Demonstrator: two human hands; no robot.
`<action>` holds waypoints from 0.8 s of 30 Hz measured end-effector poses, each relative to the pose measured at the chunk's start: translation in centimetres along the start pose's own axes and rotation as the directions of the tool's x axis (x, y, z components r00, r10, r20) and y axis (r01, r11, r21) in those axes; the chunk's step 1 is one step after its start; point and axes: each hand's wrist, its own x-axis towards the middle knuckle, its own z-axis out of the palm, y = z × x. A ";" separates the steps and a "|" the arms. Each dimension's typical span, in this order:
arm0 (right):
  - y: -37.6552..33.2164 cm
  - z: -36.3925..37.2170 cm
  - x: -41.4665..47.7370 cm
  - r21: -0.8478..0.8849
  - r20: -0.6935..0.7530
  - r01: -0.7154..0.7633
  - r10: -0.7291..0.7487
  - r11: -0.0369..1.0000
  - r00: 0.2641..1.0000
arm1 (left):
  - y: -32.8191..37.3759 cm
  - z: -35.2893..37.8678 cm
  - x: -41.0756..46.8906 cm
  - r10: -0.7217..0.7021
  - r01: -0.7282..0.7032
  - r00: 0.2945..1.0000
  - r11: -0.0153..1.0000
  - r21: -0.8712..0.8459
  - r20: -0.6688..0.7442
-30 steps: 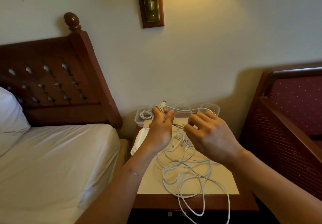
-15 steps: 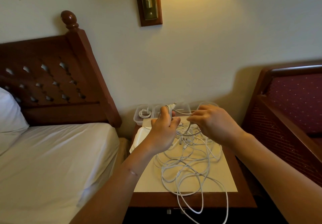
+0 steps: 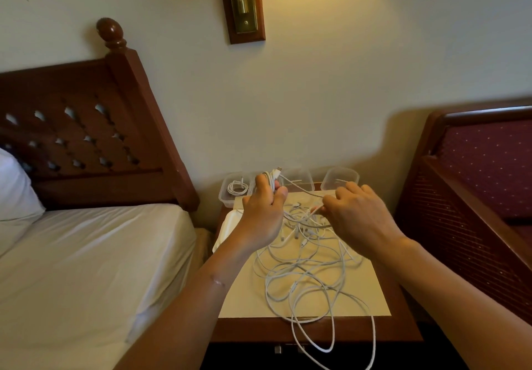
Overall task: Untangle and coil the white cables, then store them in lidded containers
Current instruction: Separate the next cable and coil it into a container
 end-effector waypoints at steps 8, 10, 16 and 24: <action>-3.3 -2.8 -1.6 0.098 -0.219 0.219 -0.193 0.971 0.957 | -0.1 -0.1 1.0 -0.145 0.125 0.986 0.967 -0.220 -0.076; -4.8 -2.9 -2.7 0.100 0.023 0.199 -0.202 0.975 0.979 | -0.4 -0.6 1.3 -0.192 0.150 0.977 0.929 -0.339 -0.096; -4.5 -2.7 -1.6 0.313 0.215 -0.127 0.060 0.941 0.975 | -0.4 -0.4 0.4 -0.122 0.094 0.992 0.879 -0.468 -0.029; -6.1 -3.6 -0.5 0.805 0.251 -0.311 0.184 0.505 0.950 | 0.3 -0.4 -0.2 -0.035 0.110 0.980 0.916 -0.386 0.195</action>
